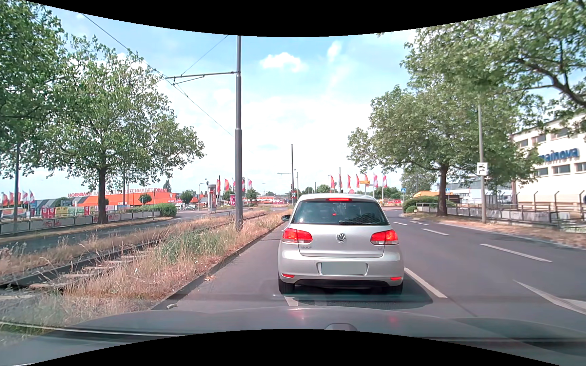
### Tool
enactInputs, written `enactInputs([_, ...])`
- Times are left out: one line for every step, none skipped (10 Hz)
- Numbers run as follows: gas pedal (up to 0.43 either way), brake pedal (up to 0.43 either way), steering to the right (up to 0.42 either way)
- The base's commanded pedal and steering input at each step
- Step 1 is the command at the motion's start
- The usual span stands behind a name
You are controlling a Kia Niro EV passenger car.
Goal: Follow the waypoints while adhering to traffic rules and regulations
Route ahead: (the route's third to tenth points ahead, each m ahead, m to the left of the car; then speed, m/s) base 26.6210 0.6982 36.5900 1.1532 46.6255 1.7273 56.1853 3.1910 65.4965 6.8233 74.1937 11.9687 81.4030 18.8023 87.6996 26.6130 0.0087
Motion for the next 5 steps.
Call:
enactInputs([0.000,0.213,-0.001])
enactInputs([0.000,0.207,-0.001])
enactInputs([0.000,0.207,-0.001])
enactInputs([0.000,0.207,-0.001])
enactInputs([0.000,0.207,-0.001])
